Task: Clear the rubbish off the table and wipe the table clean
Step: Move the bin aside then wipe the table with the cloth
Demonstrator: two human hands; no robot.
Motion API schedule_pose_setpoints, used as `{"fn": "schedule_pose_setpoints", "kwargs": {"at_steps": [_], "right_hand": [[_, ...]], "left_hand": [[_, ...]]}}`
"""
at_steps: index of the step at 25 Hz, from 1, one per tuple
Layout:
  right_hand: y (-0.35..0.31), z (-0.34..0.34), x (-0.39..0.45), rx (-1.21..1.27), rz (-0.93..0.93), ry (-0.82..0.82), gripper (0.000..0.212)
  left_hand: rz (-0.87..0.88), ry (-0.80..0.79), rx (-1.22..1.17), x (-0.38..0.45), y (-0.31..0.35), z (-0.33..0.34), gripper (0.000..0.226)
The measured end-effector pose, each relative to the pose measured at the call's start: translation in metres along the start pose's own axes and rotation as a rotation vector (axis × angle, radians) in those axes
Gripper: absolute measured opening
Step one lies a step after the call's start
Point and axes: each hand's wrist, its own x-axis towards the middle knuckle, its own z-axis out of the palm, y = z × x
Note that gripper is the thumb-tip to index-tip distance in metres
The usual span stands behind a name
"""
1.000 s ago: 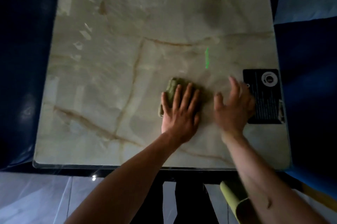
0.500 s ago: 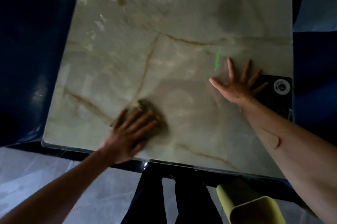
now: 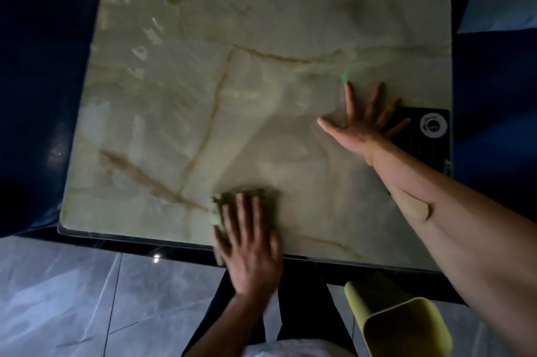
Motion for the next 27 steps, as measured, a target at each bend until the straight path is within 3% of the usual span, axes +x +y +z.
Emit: {"fn": "schedule_pose_setpoints", "kwargs": {"at_steps": [4, 7, 11, 15, 18, 19, 22, 23, 27], "right_hand": [[0.001, 0.000, 0.001, -0.004, -0.010, -0.012, 0.093], [0.002, 0.002, 0.003, -0.003, -0.017, 0.007, 0.094], [0.005, 0.008, 0.007, 0.007, -0.018, 0.039, 0.094], [0.006, 0.013, 0.010, 0.009, -0.024, 0.079, 0.094], [0.006, 0.014, 0.009, 0.016, -0.044, 0.096, 0.094], [0.006, 0.015, 0.009, 0.013, -0.046, 0.101, 0.094], [0.006, 0.014, 0.008, 0.006, -0.022, 0.093, 0.093], [0.005, 0.013, 0.008, 0.002, -0.019, 0.086, 0.092], [0.005, 0.011, 0.006, -0.003, -0.020, 0.079, 0.092]], "left_hand": [[0.571, -0.200, 0.099, -0.039, 0.100, 0.034, 0.077], [1.045, -0.265, 0.219, -0.033, 0.117, 0.046, 0.073], [1.400, -0.237, 0.245, 0.012, 0.074, 0.031, 0.068], [1.567, -0.240, 0.171, 0.071, -0.009, -0.001, 0.060], [1.323, -0.130, 0.234, 0.118, -0.078, -0.034, 0.062], [1.128, -0.072, 0.250, 0.139, -0.102, -0.045, 0.064], [0.299, 0.036, 0.134, 0.193, -0.148, -0.077, 0.063], [0.111, 0.065, 0.102, 0.205, -0.151, -0.081, 0.062], [-0.320, 0.164, -0.007, 0.231, -0.099, -0.065, 0.064]]}}
